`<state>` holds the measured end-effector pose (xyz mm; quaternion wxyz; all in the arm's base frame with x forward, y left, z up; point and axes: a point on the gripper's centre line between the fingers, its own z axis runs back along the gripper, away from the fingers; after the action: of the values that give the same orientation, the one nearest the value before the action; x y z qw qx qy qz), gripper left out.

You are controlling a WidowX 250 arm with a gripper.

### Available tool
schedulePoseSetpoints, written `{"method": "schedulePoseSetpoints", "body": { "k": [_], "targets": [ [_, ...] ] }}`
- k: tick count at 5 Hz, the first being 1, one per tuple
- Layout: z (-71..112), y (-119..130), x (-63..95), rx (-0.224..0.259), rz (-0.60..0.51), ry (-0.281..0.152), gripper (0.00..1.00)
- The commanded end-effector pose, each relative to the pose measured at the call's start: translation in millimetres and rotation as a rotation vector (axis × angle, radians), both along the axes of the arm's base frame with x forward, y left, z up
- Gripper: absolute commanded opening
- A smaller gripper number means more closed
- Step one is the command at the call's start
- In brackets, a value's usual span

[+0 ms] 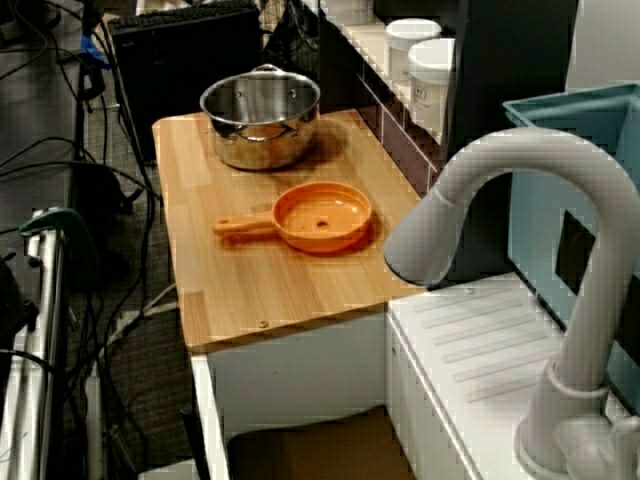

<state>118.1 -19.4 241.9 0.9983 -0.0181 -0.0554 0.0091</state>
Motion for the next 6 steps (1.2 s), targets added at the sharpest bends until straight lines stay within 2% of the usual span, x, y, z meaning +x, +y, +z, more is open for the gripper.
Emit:
{"method": "schedulePoseSetpoints", "body": {
  "k": [1,2,3,4,5,6],
  "targets": [
    [0.0,0,0.0,0.0,0.0,0.0,1.0],
    [-1.4,13,9.5,0.001,0.027,0.008,1.0],
    [0.9,30,14.3,-0.016,0.059,0.007,1.0],
    [-0.5,44,17.3,-0.011,0.079,0.005,1.0],
    [-12.3,50,27.6,0.009,0.088,0.017,1.0],
    [-29.6,42,45.5,0.158,0.014,-0.01,1.0]
  ]
}}
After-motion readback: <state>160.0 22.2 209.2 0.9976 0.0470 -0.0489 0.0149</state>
